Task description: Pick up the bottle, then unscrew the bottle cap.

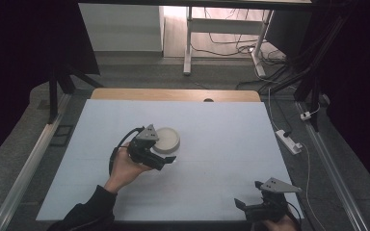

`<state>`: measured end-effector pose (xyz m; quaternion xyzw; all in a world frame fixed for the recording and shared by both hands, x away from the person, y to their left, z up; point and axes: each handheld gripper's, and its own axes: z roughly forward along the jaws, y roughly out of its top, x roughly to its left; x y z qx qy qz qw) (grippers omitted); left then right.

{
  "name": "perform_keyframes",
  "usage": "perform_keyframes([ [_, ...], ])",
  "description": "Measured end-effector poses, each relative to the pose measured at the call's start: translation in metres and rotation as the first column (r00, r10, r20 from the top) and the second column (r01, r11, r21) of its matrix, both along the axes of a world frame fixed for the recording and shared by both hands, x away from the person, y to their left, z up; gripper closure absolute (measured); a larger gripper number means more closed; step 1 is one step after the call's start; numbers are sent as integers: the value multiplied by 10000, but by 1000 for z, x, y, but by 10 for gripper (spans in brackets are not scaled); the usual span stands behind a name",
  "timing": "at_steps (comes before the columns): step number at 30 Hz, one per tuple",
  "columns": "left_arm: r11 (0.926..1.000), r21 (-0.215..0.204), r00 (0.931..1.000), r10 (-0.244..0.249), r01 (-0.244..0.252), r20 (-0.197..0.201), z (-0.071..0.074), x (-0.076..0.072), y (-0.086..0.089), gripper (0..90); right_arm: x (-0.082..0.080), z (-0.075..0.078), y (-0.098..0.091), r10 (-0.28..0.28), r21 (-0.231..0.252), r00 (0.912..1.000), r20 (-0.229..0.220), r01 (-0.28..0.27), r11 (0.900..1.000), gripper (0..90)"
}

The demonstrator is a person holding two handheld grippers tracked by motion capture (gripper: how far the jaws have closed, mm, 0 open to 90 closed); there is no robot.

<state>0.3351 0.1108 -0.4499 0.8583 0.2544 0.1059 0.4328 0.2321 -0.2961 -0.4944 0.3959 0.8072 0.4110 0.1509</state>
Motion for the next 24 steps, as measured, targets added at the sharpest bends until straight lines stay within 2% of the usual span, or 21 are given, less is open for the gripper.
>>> perform_keyframes([
  [9, 9996, 2, 9996, -273, 273, -23, -2, 0, -13, 75, 0, 0, 0, 14, -20, 10000, 7, -14, 10000, 0],
  [24, 9993, 28, 9992, -378, 378, -162, -8, 0, -17, 75, -1, 1, 1, 127, -49, 9999, 72, -127, 9999, 0],
])
